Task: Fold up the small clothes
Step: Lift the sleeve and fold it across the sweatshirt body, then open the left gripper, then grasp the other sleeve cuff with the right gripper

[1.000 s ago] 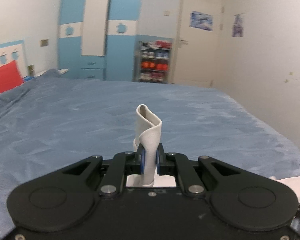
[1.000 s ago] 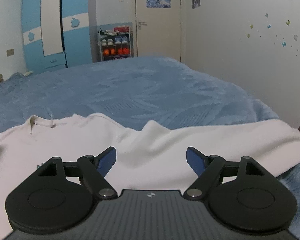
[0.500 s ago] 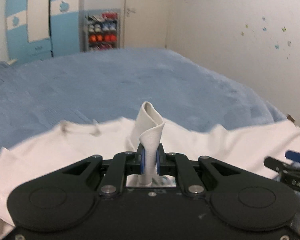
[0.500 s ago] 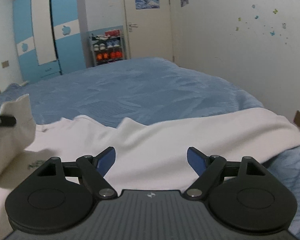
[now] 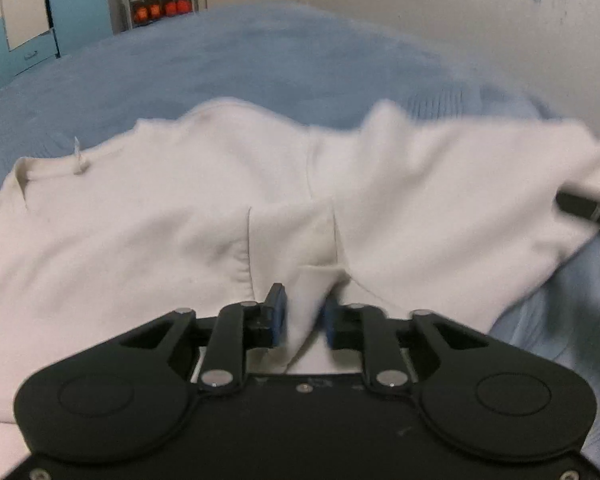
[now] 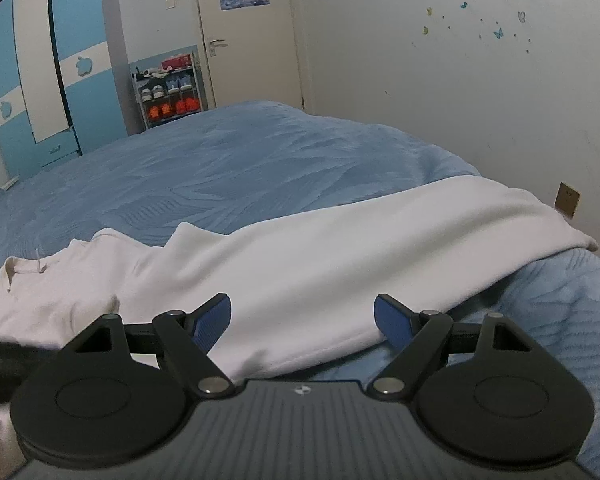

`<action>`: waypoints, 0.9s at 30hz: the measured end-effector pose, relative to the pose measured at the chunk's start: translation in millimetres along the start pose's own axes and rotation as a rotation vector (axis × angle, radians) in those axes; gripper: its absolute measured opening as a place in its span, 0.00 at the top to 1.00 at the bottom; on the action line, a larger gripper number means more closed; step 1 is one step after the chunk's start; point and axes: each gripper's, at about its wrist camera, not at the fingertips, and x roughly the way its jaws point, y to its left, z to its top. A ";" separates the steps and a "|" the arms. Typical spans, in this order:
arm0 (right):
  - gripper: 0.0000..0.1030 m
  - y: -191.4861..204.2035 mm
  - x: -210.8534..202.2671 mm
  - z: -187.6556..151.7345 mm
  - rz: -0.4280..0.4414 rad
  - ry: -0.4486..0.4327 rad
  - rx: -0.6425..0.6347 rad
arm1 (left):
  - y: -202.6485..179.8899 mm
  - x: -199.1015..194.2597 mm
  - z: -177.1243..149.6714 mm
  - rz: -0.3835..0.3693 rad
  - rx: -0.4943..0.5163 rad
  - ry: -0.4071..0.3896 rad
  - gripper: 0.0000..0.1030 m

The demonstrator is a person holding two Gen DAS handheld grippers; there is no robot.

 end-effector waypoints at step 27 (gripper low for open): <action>0.07 -3.0 -0.3 4.3 -0.014 -0.005 -0.005 | 32.4 30.9 3.3 0.102 0.000 -0.005 0.40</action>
